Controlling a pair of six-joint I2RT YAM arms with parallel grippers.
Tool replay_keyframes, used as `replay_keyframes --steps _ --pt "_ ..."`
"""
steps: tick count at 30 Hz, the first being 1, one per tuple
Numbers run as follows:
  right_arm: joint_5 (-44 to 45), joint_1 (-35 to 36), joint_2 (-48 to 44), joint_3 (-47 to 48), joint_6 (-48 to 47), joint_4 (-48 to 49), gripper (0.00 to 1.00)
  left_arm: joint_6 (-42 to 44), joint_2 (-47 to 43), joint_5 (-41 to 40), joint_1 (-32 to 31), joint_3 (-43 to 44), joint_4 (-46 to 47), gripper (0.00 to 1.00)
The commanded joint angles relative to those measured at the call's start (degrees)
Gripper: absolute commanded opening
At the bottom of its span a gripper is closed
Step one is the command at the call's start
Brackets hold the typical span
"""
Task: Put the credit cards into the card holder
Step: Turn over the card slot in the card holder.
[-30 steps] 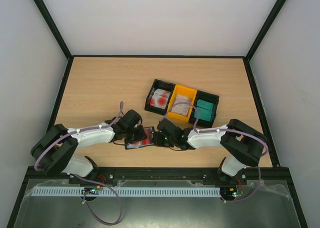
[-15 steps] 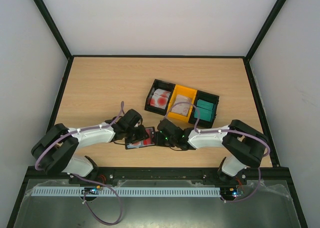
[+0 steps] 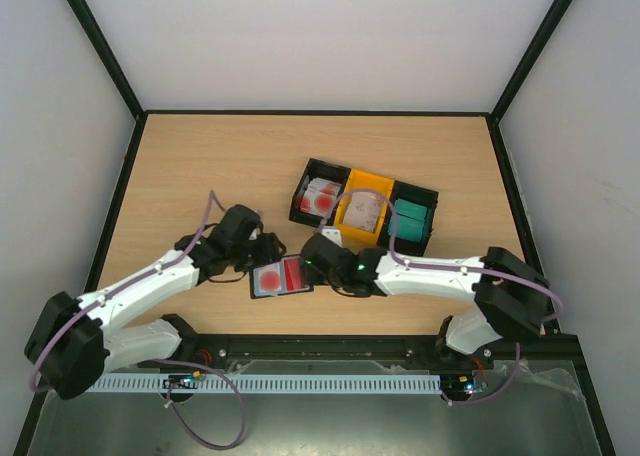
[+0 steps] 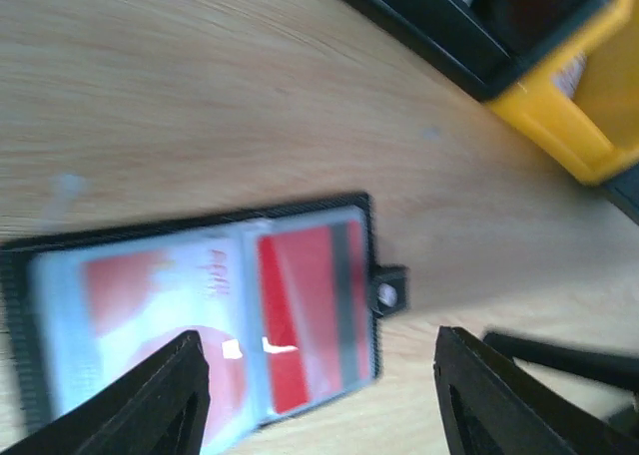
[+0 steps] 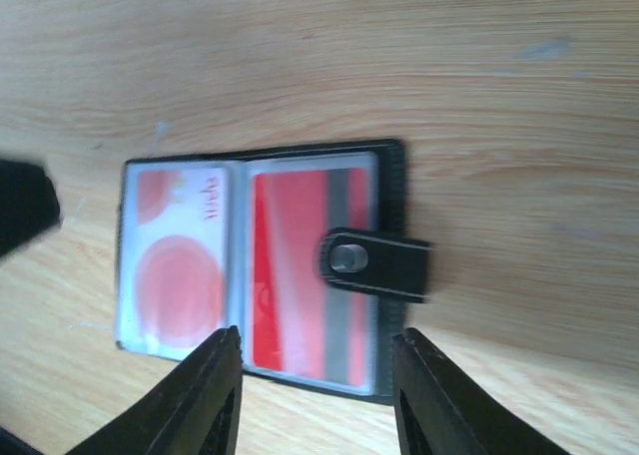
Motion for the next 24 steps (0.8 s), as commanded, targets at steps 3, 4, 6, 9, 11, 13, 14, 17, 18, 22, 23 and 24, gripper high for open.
replay_keyframes --steps 3,4,6,9,11,13,14,17,18,22,23,24 --pt "3.5 5.8 11.8 12.0 -2.1 -5.5 0.4 2.7 -7.4 -1.5 9.1 -5.9 -7.8 0.59" --pt "2.6 6.2 13.7 13.2 -2.3 -4.8 0.38 3.1 -8.6 -0.6 10.4 -7.0 -7.7 0.57" --pt "0.5 6.4 16.6 15.1 -2.6 -3.2 0.32 3.5 -9.7 0.8 12.3 -8.2 -7.7 0.51" --pt "-0.4 6.4 19.4 16.7 -2.4 -2.4 0.22 3.6 -11.1 2.7 13.7 -9.9 -6.7 0.43" --pt "-0.5 6.4 20.5 17.0 -2.4 -2.5 0.19 3.3 -11.7 4.2 14.0 -11.0 -5.6 0.4" --pt "-1.2 6.4 21.3 17.1 -2.8 -2.3 0.17 2.9 -11.9 5.9 14.0 -12.0 -4.2 0.39" --pt "-1.4 6.4 21.8 17.2 -2.8 -2.2 0.17 2.8 -12.0 6.6 14.1 -12.5 -3.6 0.39" --pt "-1.9 6.4 23.1 17.0 -2.5 -1.7 0.15 2.7 -11.9 8.0 14.1 -13.7 -2.4 0.39" --pt "-2.1 6.4 23.4 16.8 -2.4 -1.4 0.14 2.7 -11.9 8.3 14.2 -14.0 -2.0 0.39" --pt "-2.7 6.4 24.5 16.5 -2.3 -0.9 0.12 2.8 -11.8 9.5 14.2 -15.2 -0.8 0.39" --pt "-2.8 6.4 24.6 16.4 -2.3 -1.0 0.11 2.8 -11.8 9.8 14.2 -15.4 -0.3 0.39" --pt "-2.8 6.4 24.7 16.3 -2.0 -1.1 0.1 2.7 -11.5 10.1 14.2 -15.7 0.0 0.39"
